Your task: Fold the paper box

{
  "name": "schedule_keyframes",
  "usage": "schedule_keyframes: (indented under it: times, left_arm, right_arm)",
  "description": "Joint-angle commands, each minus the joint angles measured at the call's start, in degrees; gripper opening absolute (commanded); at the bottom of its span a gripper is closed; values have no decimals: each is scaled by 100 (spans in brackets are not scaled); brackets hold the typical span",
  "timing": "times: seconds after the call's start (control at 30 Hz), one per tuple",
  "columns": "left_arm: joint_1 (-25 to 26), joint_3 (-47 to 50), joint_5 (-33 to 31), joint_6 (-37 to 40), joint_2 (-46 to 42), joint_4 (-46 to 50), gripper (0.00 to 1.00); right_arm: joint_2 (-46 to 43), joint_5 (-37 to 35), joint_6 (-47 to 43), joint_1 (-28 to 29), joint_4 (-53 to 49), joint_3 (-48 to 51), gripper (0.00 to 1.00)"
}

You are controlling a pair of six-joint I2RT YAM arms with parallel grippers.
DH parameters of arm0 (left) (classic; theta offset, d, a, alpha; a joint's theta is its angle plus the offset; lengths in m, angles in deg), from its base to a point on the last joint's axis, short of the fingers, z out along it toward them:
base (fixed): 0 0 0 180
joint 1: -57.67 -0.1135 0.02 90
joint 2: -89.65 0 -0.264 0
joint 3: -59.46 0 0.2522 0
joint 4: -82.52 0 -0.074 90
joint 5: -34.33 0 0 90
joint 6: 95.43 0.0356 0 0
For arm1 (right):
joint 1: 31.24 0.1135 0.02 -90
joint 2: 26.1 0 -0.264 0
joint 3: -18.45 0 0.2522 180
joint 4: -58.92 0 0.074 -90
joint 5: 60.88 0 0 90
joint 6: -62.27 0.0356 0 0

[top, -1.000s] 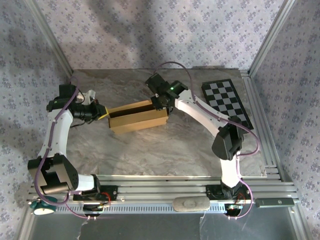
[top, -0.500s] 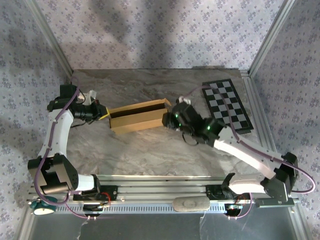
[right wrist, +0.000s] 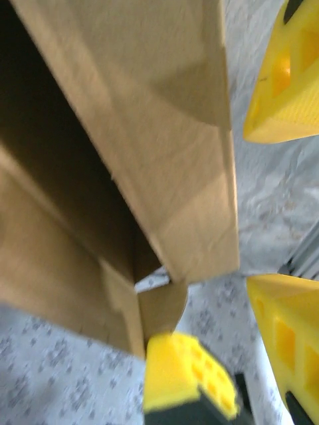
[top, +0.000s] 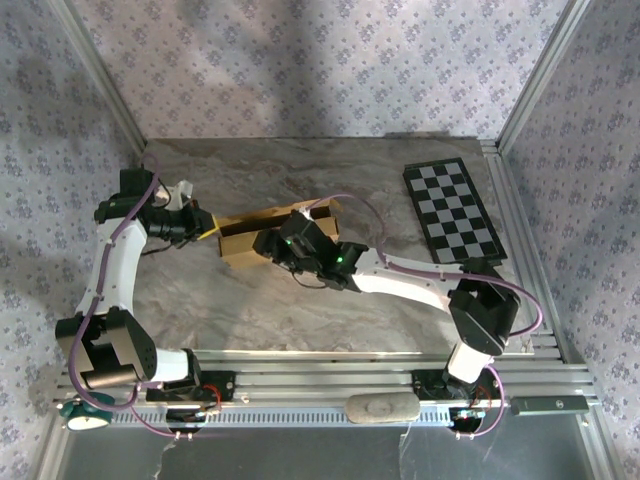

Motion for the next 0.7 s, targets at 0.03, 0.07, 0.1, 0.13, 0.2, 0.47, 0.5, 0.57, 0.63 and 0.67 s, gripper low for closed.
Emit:
schedule_keyframes:
  times: [0.03, 0.07, 0.1, 0.13, 0.2, 0.47, 0.5, 0.57, 0.63, 0.67]
  left_arm:
    - [42, -44, 54, 72, -24, 394, 0]
    - [39, -37, 61, 70, -20, 384, 0]
    - [43, -41, 86, 72, -27, 376, 0]
    - [39, -27, 97, 75, -37, 381, 0]
    - [42, -18, 122, 72, -70, 385, 0]
    - [41, 83, 169, 22, -215, 349, 0]
    - [37, 111, 215, 6, -225, 321, 0]
    - [41, 144, 255, 2, -229, 308, 0]
    - [36, 182, 242, 10, -247, 304, 0]
    - [48, 197, 254, 11, -248, 294, 0]
  right_arm:
    - [333, 132, 886, -105, 385, -137, 53]
    - [362, 142, 977, -123, 389, -111, 52]
    - [375, 105, 1042, -147, 374, -89, 51]
    - [376, 63, 1046, -174, 309, -89, 51]
    - [366, 15, 1017, -241, 106, -110, 49]
    - [438, 64, 812, -493, -272, -315, 47]
    - [489, 95, 762, -508, -302, -399, 46]
    - [596, 164, 668, -564, -440, -599, 44]
    - [711, 293, 615, -623, -482, -765, 44]
    - [746, 325, 600, -642, -498, -825, 43]
